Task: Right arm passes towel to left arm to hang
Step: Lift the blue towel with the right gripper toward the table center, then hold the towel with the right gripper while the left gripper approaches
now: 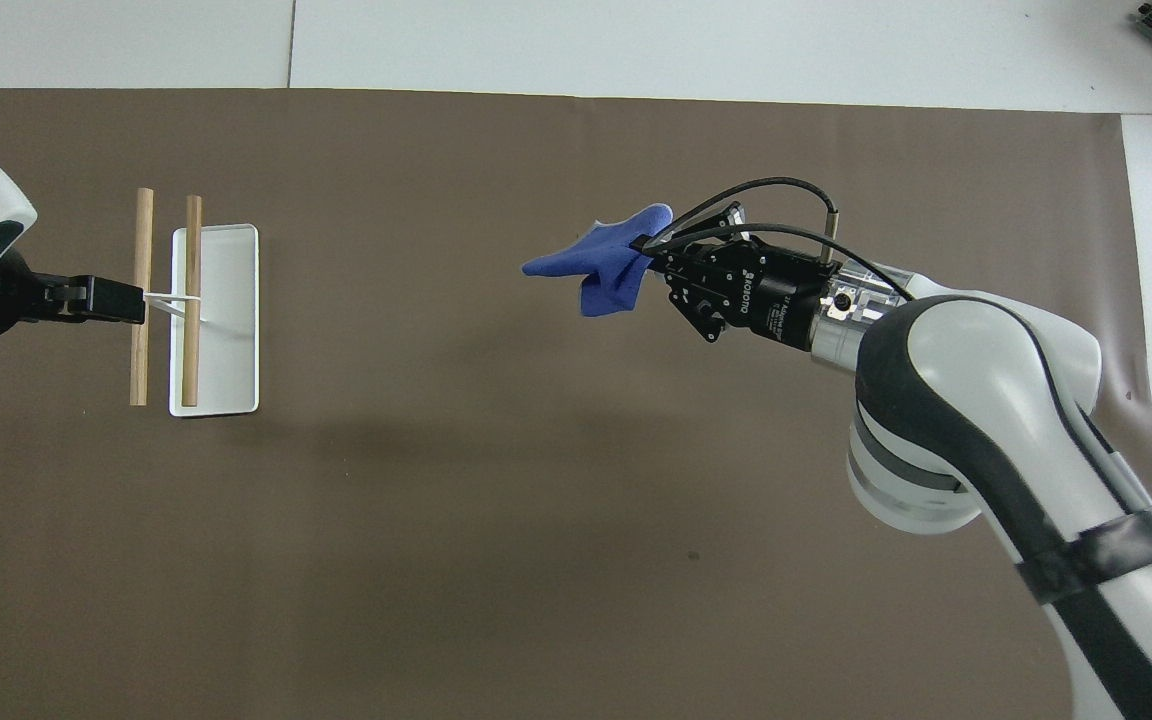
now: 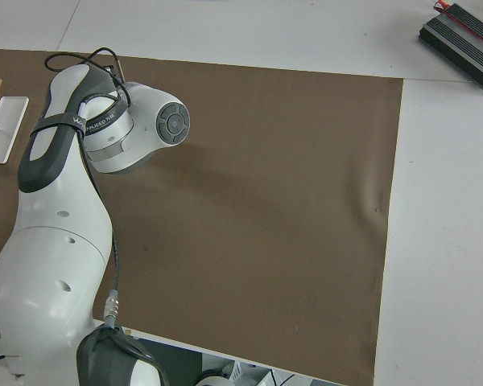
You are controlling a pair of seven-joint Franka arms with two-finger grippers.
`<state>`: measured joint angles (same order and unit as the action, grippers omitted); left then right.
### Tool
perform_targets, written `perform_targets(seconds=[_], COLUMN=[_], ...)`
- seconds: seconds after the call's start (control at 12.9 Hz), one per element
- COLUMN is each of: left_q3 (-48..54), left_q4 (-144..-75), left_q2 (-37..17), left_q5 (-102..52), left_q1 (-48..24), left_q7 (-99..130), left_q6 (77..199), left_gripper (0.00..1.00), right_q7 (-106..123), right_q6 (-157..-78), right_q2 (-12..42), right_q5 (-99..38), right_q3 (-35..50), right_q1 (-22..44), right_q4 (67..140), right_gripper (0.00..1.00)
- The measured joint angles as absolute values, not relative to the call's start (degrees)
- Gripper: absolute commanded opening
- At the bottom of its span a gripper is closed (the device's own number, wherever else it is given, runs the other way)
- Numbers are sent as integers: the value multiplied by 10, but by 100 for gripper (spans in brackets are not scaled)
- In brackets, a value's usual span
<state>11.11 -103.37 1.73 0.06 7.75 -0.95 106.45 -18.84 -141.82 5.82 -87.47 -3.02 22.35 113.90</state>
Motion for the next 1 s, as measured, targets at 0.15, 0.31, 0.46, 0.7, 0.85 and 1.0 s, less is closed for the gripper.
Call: perform_targets(seconds=[0.15,0.31,0.46,0.7,0.85,1.0], left_q3=[113,114,117,151,169,178], left_q4=[-1034,-1034,-1034,-1036,-1038,-1039], left_q2=[21,24,24,24,23,21], left_q5=[0,-2,-4,-5,-6,-6], left_q1=[76,60,21,-13,-13,-13], left_q7=[5,71,193,438,606,745], left_q6=[1045,1044,1059,1126,1179,1219], left_gripper=[100,100,100,100,100,100], right_q7=[-213,-222,-226,-228,-228,-228], right_q6=[-1435,-1453,-1472,-1476,-1476,-1476], right_q2=[58,58,59,59,59,59], right_q5=[-915,-936,-945,-945,-945,-945], right_q3=[-30,-30,-30,-30,-31,-31], right_q1=[239,254,270,274,274,274], right_q4=[1139,1139,1139,1139,1139,1139], right_gripper=[0,0,0,0,0,0])
